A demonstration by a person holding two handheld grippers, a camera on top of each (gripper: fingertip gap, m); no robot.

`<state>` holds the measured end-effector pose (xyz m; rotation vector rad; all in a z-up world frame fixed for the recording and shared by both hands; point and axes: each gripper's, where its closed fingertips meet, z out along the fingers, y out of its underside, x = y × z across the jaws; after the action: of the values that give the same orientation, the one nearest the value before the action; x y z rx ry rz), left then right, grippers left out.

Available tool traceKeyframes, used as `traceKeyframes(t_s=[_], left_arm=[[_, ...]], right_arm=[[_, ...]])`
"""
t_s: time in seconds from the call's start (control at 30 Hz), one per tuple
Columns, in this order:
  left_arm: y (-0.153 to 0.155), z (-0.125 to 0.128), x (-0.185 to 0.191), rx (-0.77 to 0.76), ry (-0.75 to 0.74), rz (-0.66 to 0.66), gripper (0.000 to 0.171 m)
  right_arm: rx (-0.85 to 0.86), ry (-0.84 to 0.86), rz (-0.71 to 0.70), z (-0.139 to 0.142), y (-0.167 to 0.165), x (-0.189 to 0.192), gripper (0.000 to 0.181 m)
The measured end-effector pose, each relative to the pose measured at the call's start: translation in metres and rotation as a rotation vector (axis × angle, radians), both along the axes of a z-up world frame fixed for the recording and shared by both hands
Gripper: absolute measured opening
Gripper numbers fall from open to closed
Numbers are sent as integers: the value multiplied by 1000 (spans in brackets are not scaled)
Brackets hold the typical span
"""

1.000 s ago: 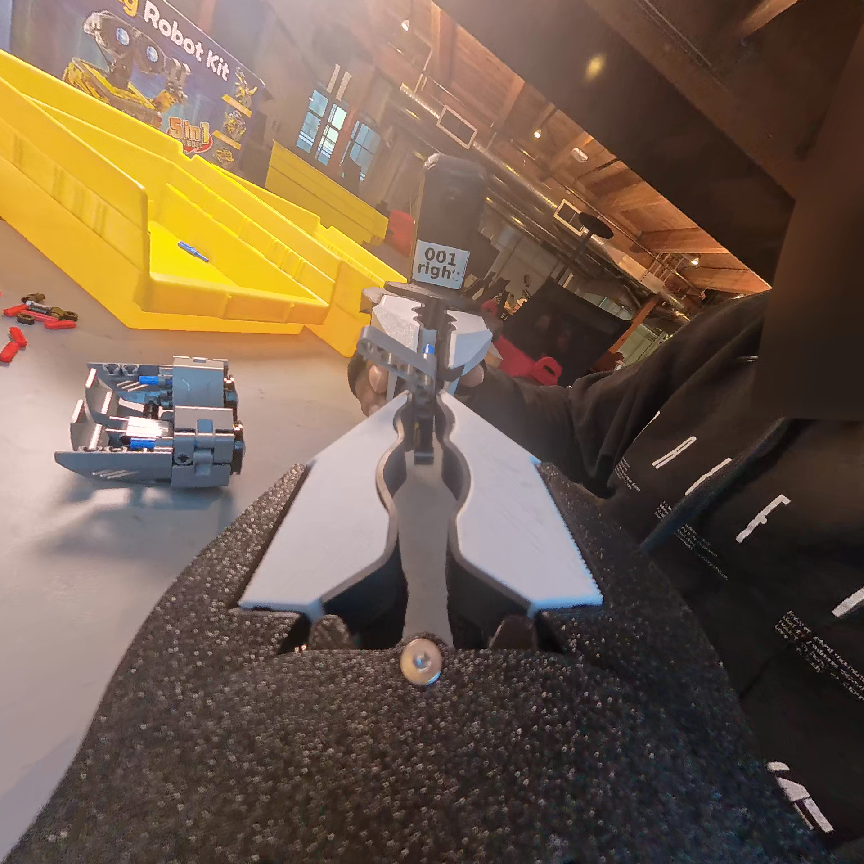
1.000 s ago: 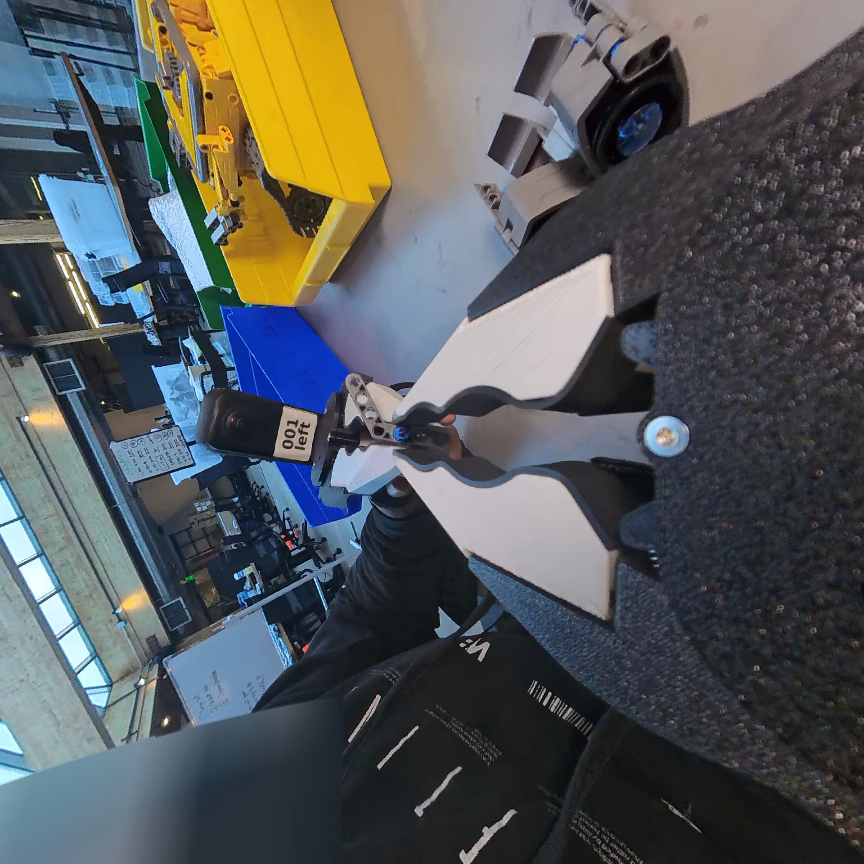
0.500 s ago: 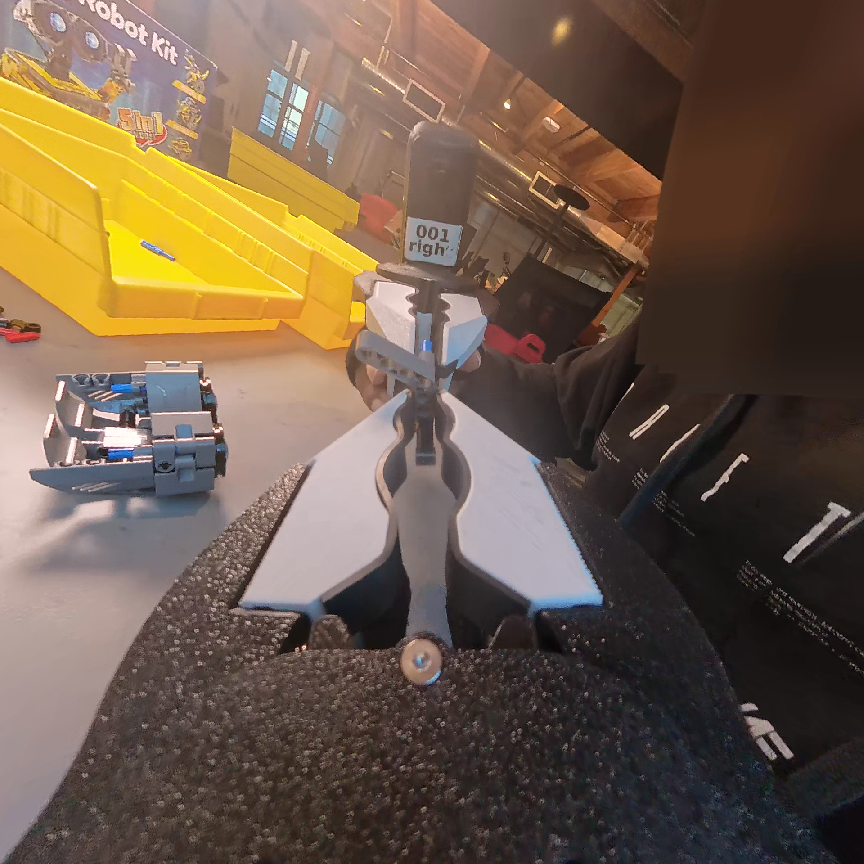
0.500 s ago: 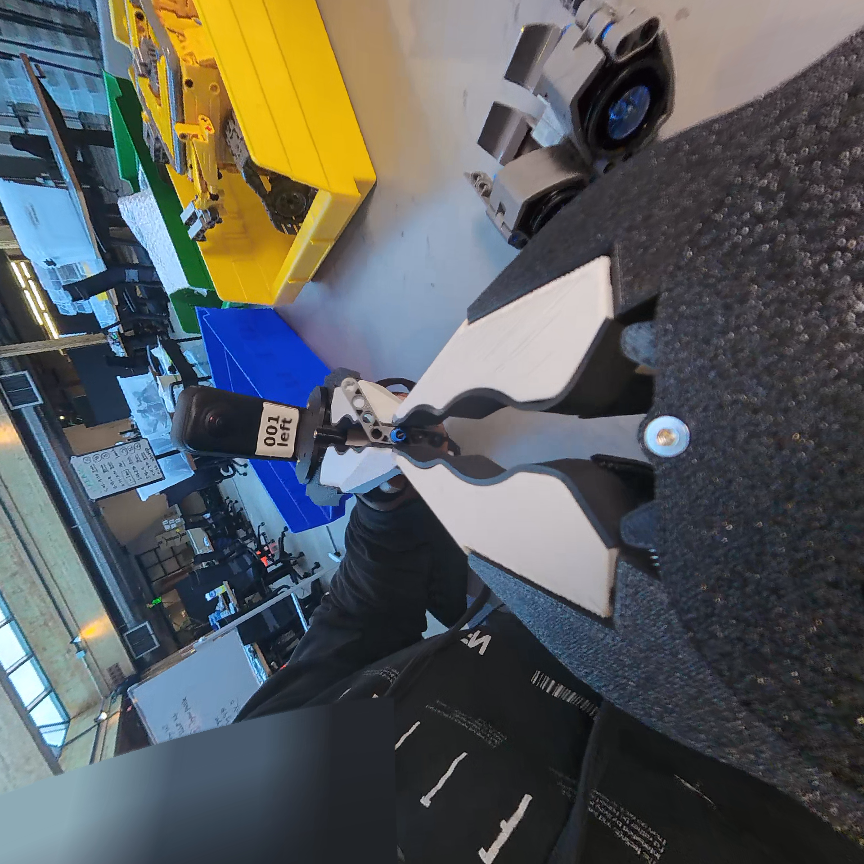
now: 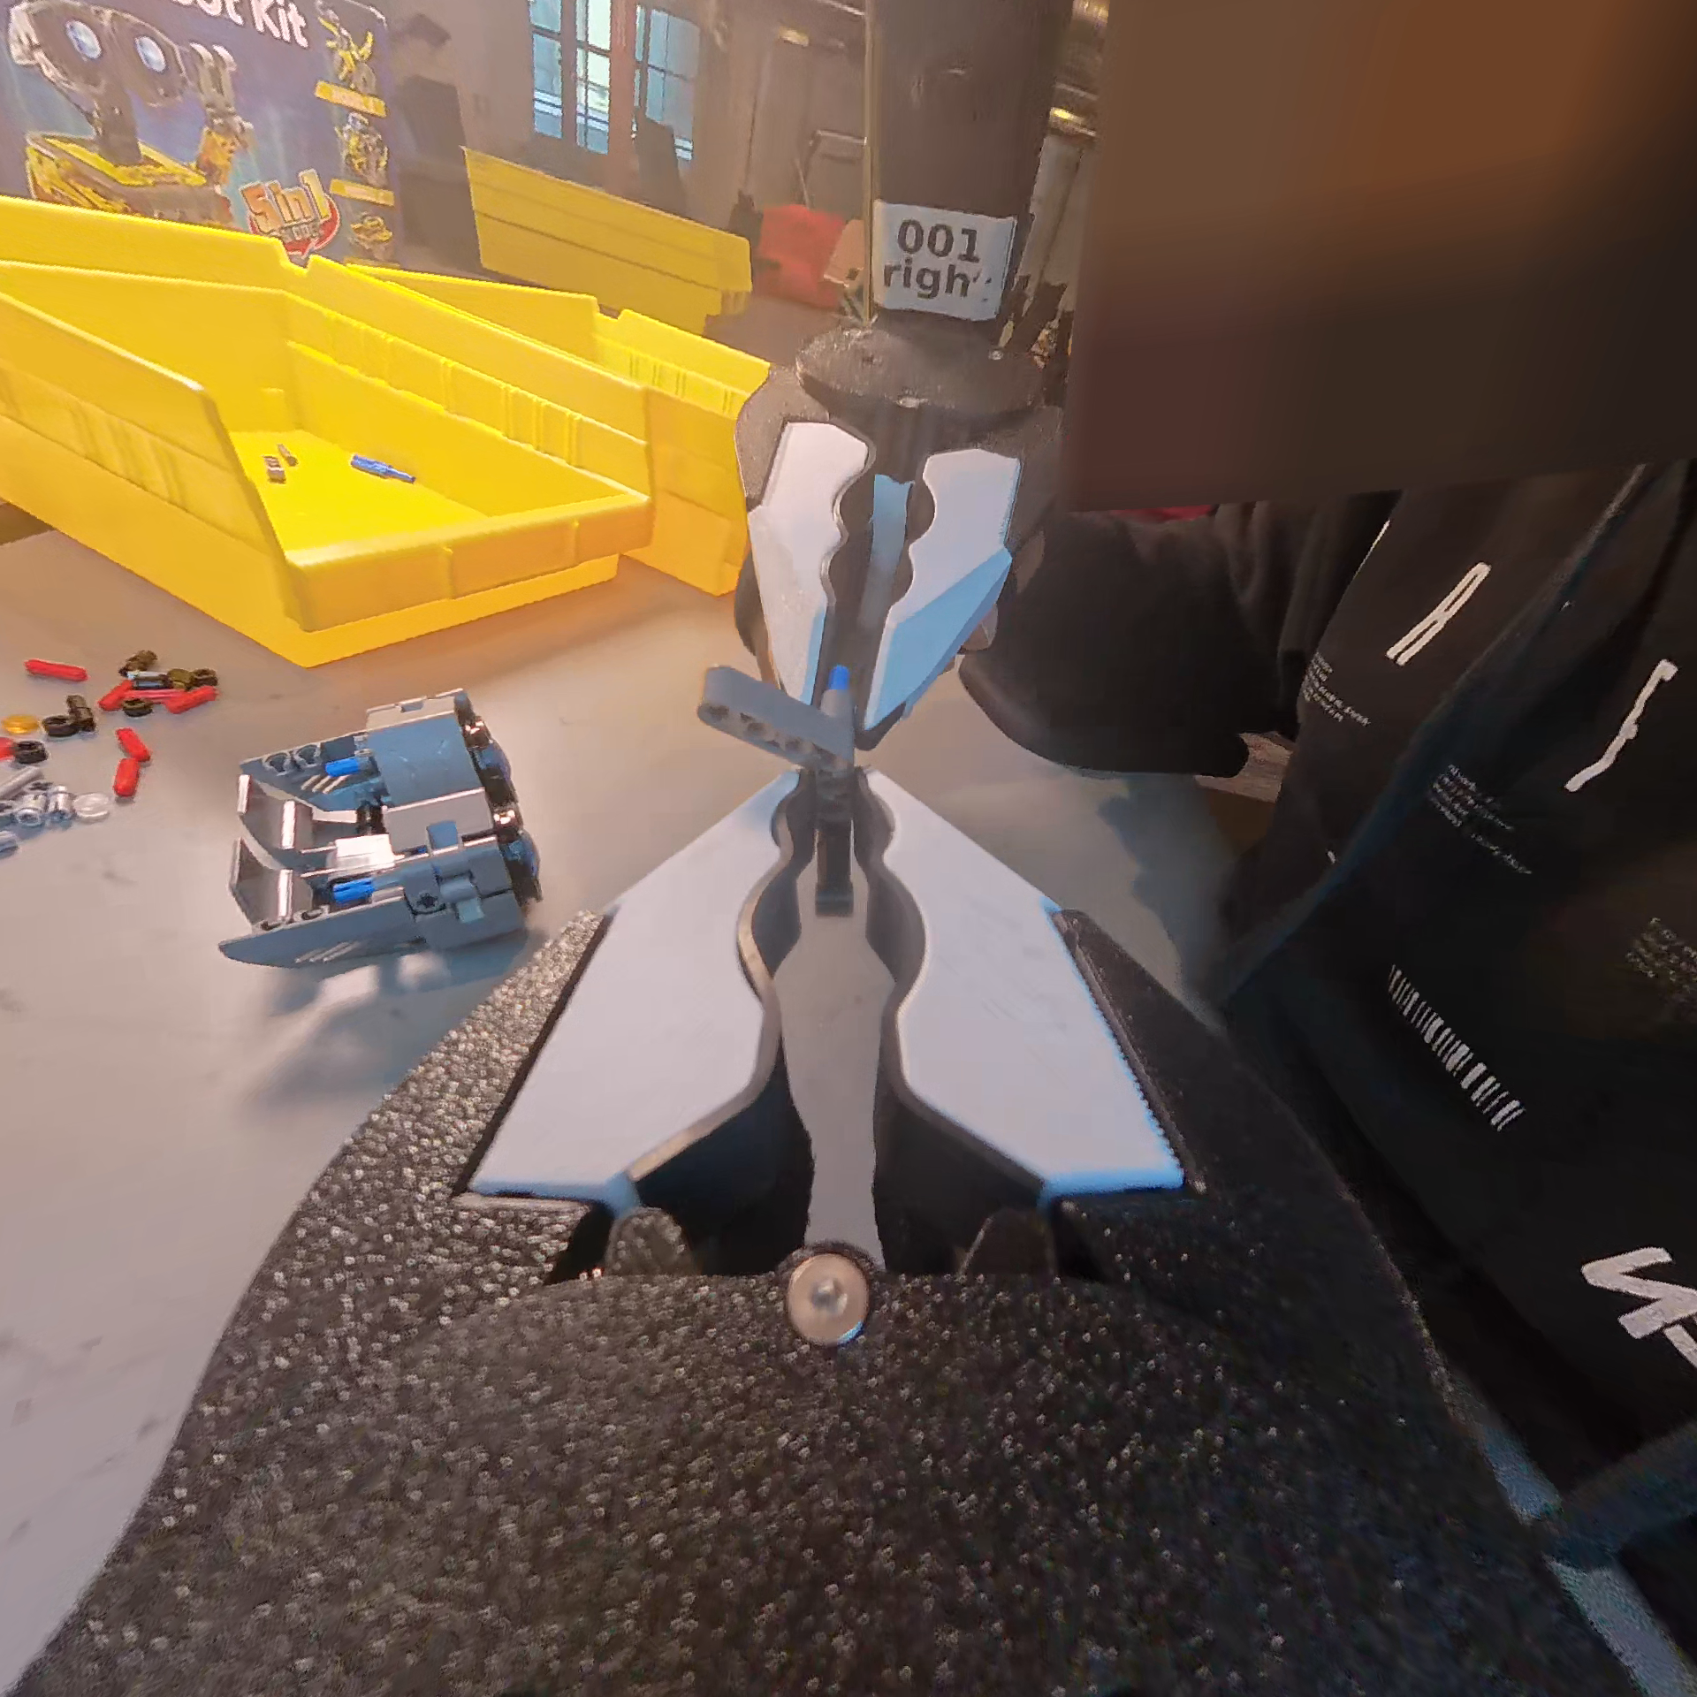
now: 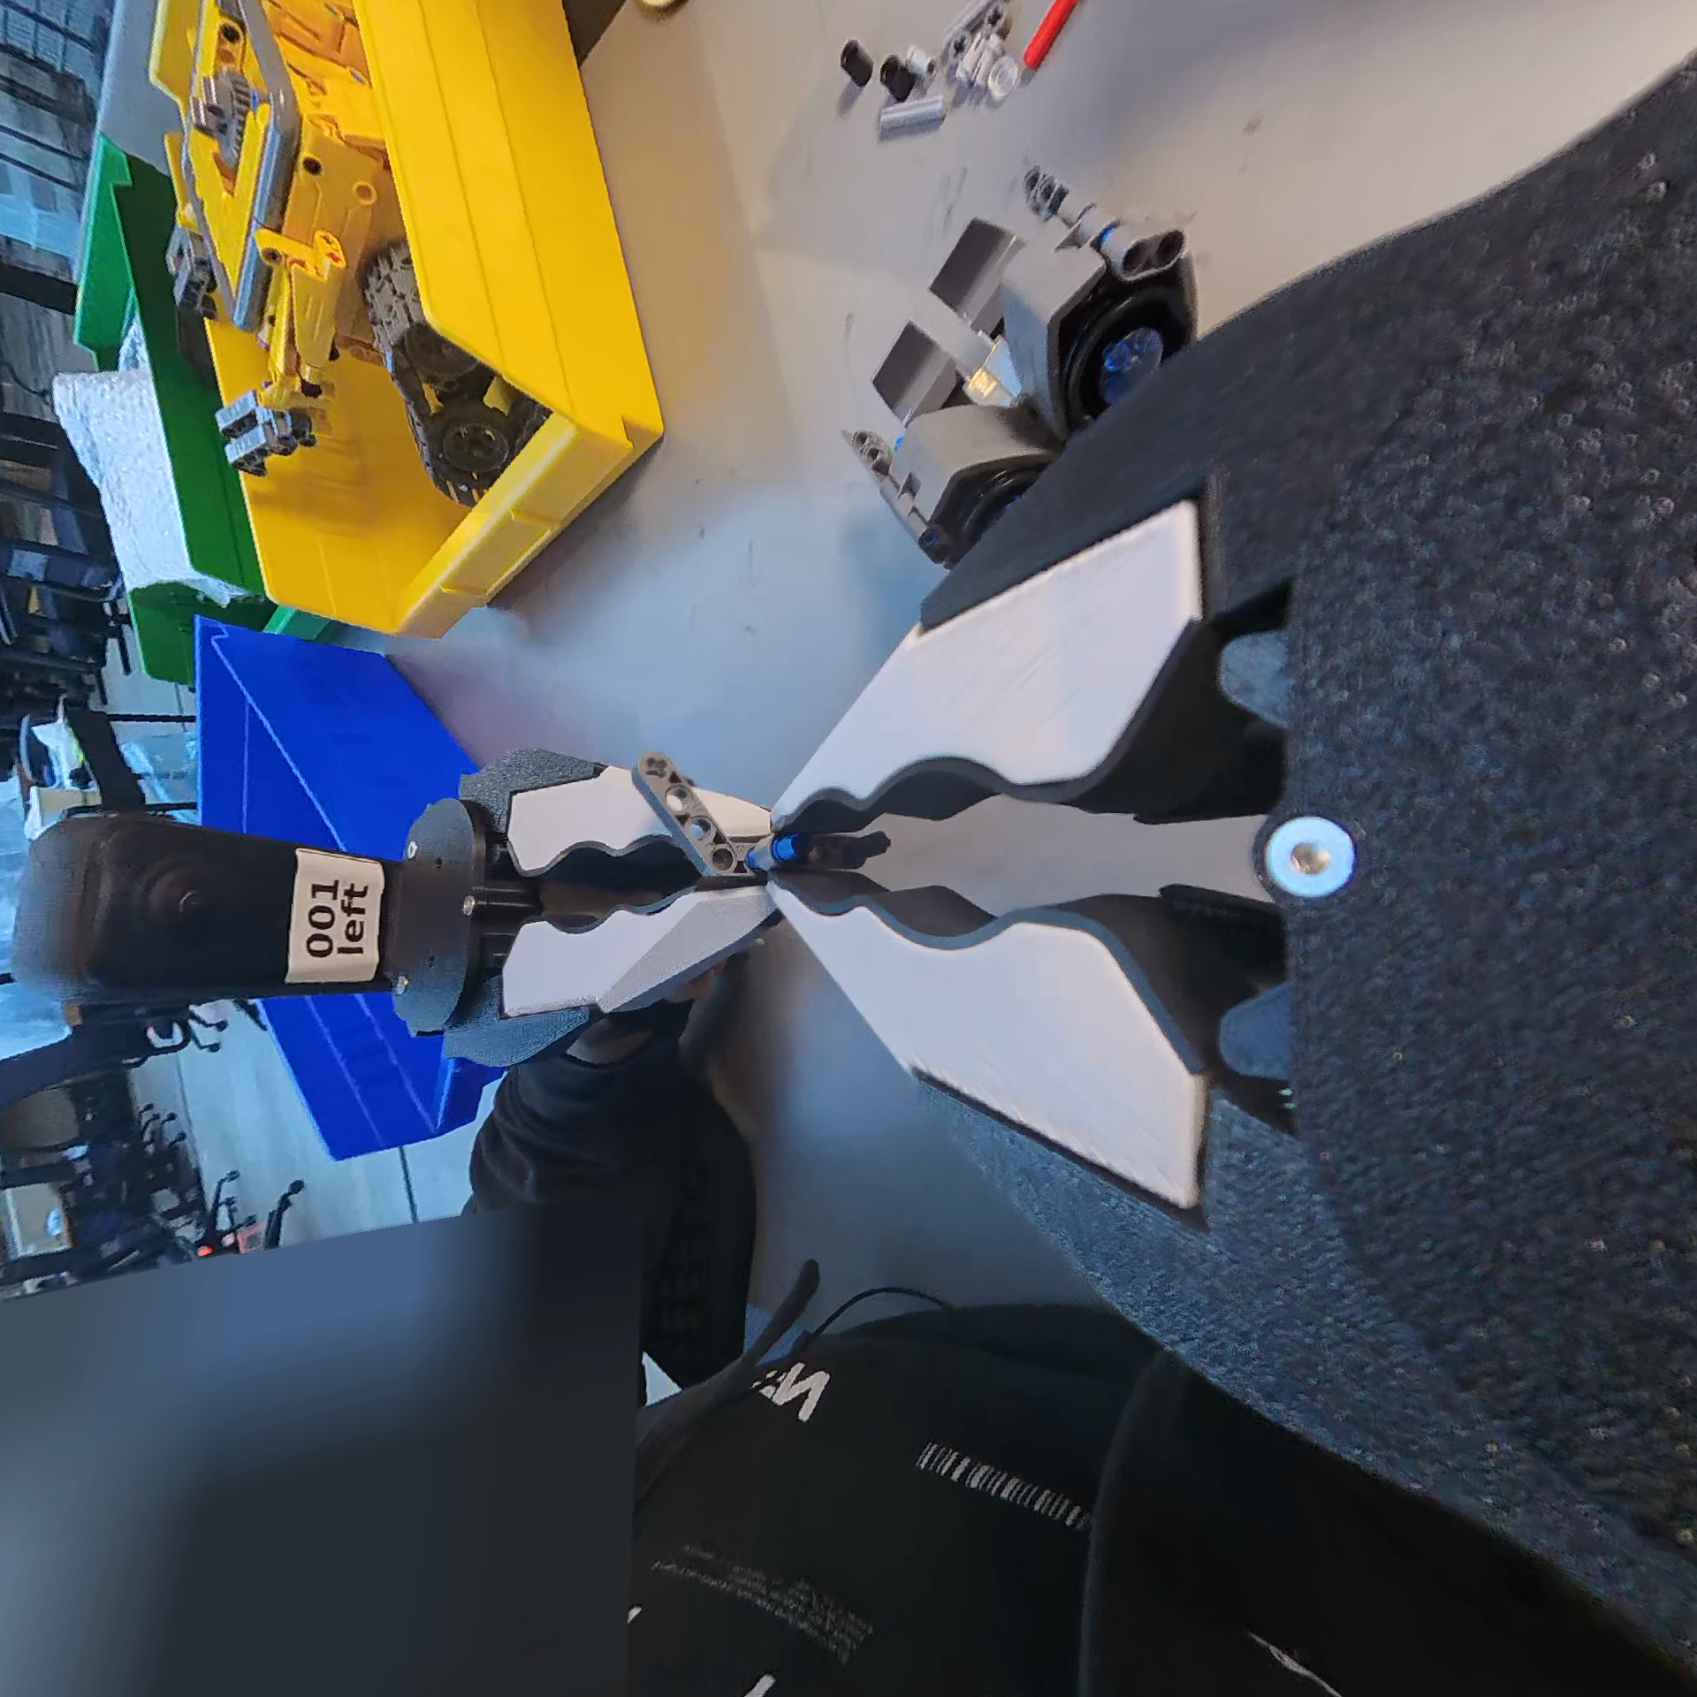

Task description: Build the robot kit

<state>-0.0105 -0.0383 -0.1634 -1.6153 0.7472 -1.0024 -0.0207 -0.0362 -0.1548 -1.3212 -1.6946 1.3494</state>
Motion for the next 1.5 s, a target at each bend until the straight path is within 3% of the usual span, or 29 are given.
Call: traceKeyframes(t_s=[0.6,0.7,0.8,1.0,1.2,1.27,1.4,1.5], left_arm=[[-1,-27,10,-15,210,-2,5],[7,-23,3,-29,224,36,6],[10,-41,-2,10,452,60,6],[-7,-69,-1,-31,753,-33,6],[-30,-81,2,-211,905,-196,7],[-35,-80,4,-231,965,-237,7],[-37,-79,9,-251,1067,-297,7],[-34,-79,17,-268,1094,-328,7]], right_arm=[[239,-180,61,-33,-4,12,5],[145,-82,19,-27,4,5,6],[145,-131,15,-44,9,1,7],[259,-215,99,-76,-7,3,6],[320,-247,176,-92,-31,7,6],[341,-284,174,-99,-33,11,27],[300,-284,167,-93,-31,25,49],[200,-212,136,-69,-23,29,48]])
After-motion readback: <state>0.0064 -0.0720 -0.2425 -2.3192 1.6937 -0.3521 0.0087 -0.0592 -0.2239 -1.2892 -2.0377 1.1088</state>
